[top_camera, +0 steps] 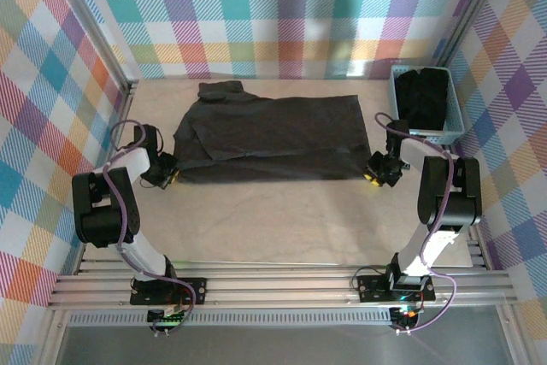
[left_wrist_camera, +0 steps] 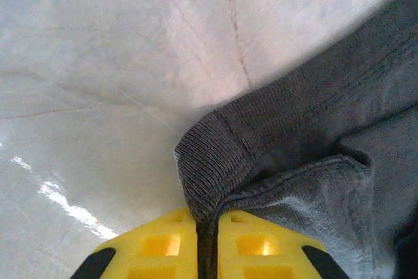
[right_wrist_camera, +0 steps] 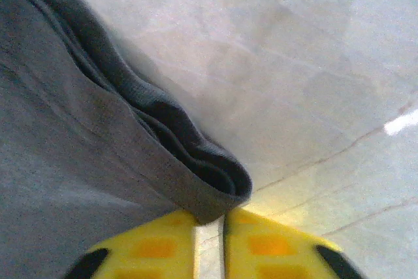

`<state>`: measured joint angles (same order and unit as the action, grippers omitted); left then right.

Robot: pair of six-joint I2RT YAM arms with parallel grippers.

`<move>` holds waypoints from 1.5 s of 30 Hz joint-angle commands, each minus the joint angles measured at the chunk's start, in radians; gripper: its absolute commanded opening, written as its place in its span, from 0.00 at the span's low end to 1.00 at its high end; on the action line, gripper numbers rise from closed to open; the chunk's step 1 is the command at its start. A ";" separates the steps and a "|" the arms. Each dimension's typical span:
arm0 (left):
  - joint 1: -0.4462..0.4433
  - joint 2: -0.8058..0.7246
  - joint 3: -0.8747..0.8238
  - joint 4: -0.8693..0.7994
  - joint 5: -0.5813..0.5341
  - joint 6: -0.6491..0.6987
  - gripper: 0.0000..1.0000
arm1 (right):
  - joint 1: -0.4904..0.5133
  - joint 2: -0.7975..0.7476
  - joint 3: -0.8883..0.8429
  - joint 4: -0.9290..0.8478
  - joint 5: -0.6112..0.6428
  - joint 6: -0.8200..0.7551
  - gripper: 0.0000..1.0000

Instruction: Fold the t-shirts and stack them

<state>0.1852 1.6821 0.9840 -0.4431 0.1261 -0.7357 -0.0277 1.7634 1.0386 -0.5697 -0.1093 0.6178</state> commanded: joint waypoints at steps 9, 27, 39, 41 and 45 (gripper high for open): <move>0.013 -0.086 0.011 -0.087 -0.051 0.037 0.00 | 0.018 -0.054 -0.024 0.070 0.047 0.016 0.00; 0.013 -0.442 -0.294 -0.262 -0.183 -0.053 0.00 | 0.054 -0.509 -0.428 -0.105 0.097 0.244 0.00; 0.013 -0.566 -0.242 -0.389 -0.298 -0.049 0.67 | 0.092 -0.750 -0.505 -0.127 0.066 0.364 0.42; 0.011 -0.627 -0.215 -0.416 -0.267 -0.045 0.69 | 0.097 -0.809 -0.495 -0.127 0.064 0.355 0.44; -0.069 -0.665 -0.184 -0.326 -0.056 -0.108 0.63 | 0.153 -0.878 -0.455 0.000 -0.011 0.249 0.47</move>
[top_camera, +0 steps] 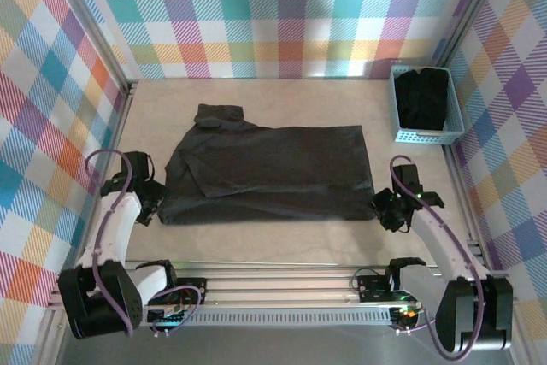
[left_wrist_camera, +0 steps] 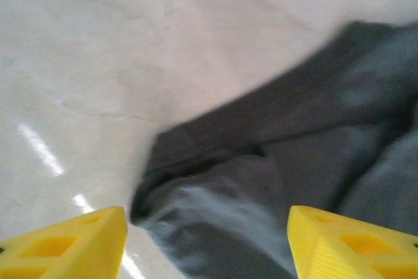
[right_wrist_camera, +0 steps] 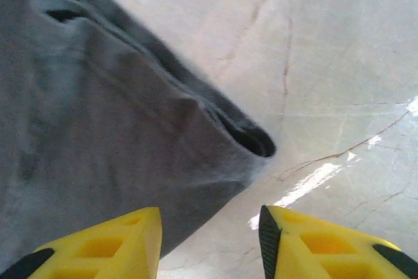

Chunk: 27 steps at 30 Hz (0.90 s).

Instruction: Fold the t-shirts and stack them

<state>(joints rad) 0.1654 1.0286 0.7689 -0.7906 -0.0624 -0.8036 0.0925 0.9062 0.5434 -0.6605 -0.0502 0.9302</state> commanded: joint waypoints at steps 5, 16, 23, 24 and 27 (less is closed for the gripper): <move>-0.258 0.150 0.015 0.230 0.290 -0.203 0.54 | 0.168 0.082 0.125 0.254 -0.207 -0.158 0.48; -0.319 0.359 -0.005 0.326 0.244 -0.251 0.41 | 0.283 0.242 0.201 0.356 -0.267 -0.152 0.53; -0.336 0.408 0.018 0.246 0.189 -0.255 0.41 | 0.283 0.260 0.205 0.359 -0.255 -0.150 0.53; -0.338 0.401 0.017 0.230 0.173 -0.261 0.41 | 0.283 0.260 0.205 0.358 -0.253 -0.147 0.53; -0.342 0.373 -0.004 0.223 0.149 -0.290 0.43 | 0.284 0.264 0.207 0.356 -0.249 -0.148 0.52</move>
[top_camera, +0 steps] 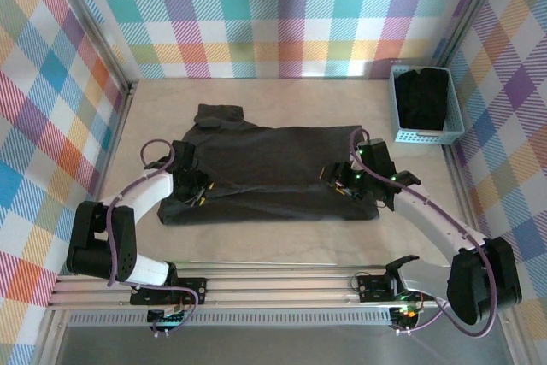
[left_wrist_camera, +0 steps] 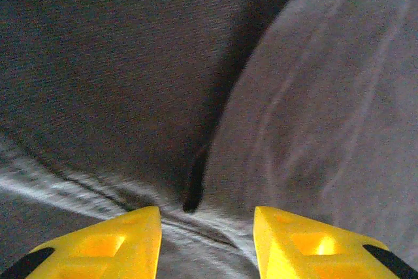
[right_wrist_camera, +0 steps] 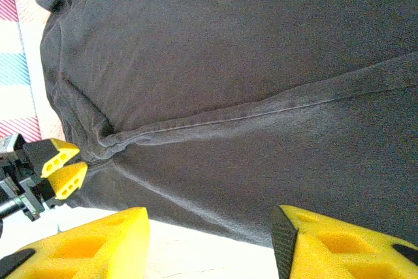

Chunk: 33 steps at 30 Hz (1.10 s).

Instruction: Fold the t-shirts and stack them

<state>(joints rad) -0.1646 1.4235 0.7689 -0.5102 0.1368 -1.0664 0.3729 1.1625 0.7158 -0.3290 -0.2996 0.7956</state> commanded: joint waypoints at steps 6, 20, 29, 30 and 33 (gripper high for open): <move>-0.019 0.004 -0.022 0.032 -0.030 -0.060 0.43 | 0.005 0.024 0.038 0.033 -0.006 -0.010 0.51; -0.052 0.053 0.008 0.045 -0.038 -0.080 0.21 | 0.008 0.018 0.036 0.028 -0.001 -0.010 0.47; -0.056 0.021 0.090 -0.013 -0.074 -0.051 0.02 | 0.008 0.018 0.037 0.026 0.004 -0.006 0.45; -0.056 0.032 0.104 -0.012 -0.069 -0.043 0.00 | 0.008 0.019 0.039 0.027 0.004 -0.004 0.45; -0.062 0.072 0.153 -0.015 -0.055 -0.017 0.00 | 0.008 0.019 0.045 0.024 0.010 0.001 0.45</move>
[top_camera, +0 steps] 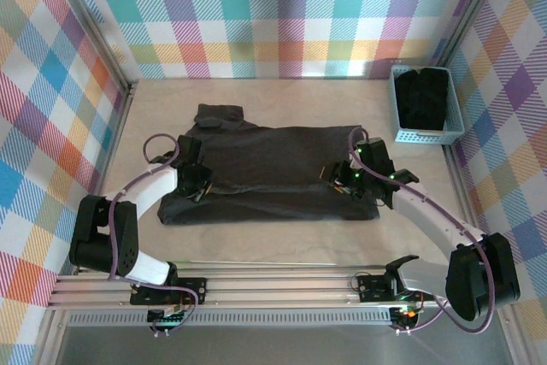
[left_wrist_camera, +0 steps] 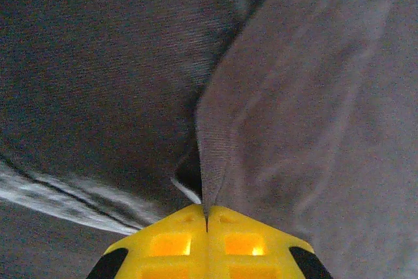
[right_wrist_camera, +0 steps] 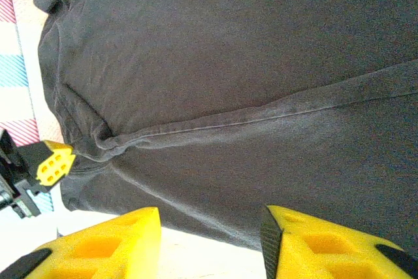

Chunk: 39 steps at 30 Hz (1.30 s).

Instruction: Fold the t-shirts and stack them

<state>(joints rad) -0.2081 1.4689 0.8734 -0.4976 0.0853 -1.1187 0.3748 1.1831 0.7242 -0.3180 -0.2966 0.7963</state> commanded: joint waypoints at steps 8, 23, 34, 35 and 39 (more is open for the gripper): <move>-0.102 0.167 0.289 -0.111 -0.059 0.182 0.00 | 0.006 0.025 0.078 -0.021 0.044 0.012 0.44; -0.234 0.529 0.663 -0.354 -0.204 0.498 0.00 | 0.004 0.064 0.117 -0.034 0.018 0.012 0.44; -0.263 0.350 0.584 -0.223 -0.310 0.514 0.74 | 0.005 0.088 0.078 -0.011 0.020 0.014 0.44; -0.263 0.303 0.565 -0.203 -0.318 0.500 0.74 | 0.004 0.091 0.069 -0.007 0.036 0.008 0.44; -0.216 0.173 0.473 -0.225 -0.274 0.382 0.68 | -0.018 0.146 0.052 -0.026 0.088 -0.017 0.40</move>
<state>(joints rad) -0.4526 1.7477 1.4036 -0.7391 -0.1932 -0.6483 0.3702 1.2865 0.8017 -0.3336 -0.2481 0.7994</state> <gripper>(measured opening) 0.697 0.408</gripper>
